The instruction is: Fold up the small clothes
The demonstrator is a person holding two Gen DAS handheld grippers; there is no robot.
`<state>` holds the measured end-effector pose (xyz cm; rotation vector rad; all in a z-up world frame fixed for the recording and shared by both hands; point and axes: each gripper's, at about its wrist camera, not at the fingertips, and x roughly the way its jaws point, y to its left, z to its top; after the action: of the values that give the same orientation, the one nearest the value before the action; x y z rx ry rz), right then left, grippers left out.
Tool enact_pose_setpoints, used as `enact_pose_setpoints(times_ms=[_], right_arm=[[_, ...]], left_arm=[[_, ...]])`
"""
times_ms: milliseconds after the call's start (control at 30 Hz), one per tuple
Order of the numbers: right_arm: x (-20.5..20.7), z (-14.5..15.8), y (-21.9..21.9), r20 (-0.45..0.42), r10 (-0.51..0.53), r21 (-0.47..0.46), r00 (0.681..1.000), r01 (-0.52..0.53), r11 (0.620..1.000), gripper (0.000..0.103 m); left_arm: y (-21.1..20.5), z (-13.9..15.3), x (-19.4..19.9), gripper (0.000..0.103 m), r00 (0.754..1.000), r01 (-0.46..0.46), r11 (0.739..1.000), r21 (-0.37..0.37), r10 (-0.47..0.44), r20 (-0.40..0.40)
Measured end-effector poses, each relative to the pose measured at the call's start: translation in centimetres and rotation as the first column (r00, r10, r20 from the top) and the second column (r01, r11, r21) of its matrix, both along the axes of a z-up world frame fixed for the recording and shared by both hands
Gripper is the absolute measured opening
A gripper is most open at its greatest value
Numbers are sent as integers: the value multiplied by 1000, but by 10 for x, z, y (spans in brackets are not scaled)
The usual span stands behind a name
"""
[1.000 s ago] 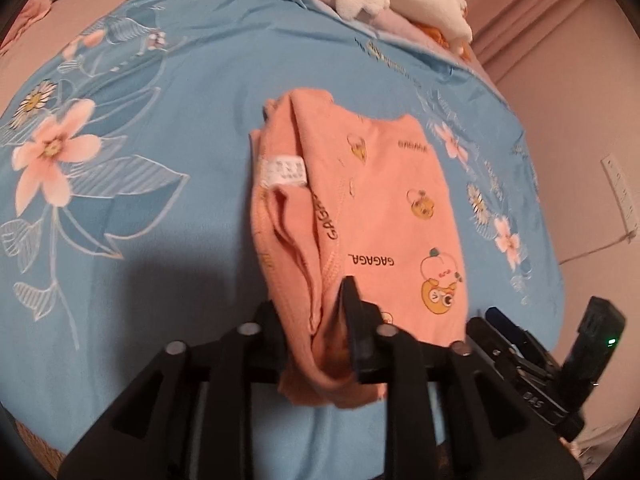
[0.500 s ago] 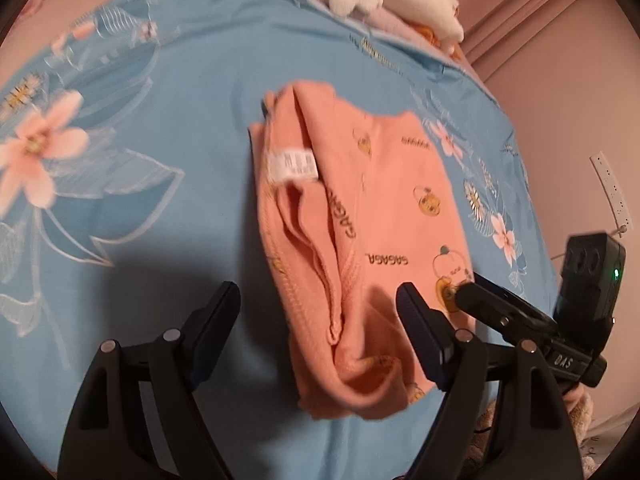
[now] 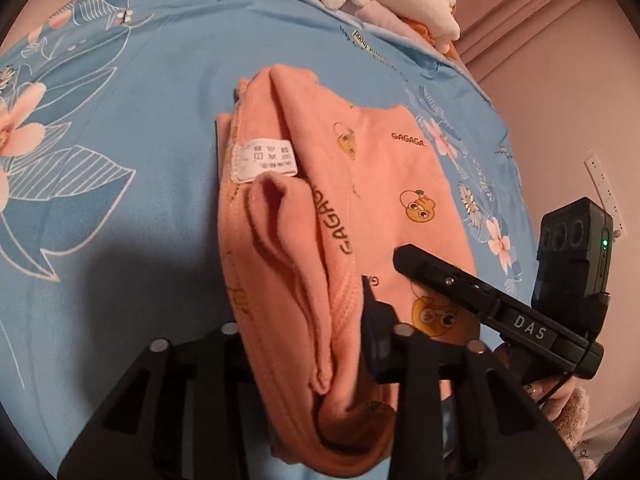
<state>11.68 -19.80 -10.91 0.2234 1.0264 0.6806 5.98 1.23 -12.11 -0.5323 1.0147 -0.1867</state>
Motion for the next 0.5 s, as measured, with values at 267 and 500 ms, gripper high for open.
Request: enact_pose_setpoints(times_ms=[267,500], right_arm=[[-17,50,-2,185,26,-42,982,-19,999,26],[-21,81,-25,301,1,-29,954,8,1000,26]], left_arm=[[-18,40,-9,28,994,13,1000,19,-15,106],[-44,67,-9,28,976,40,998,39,-47,214]])
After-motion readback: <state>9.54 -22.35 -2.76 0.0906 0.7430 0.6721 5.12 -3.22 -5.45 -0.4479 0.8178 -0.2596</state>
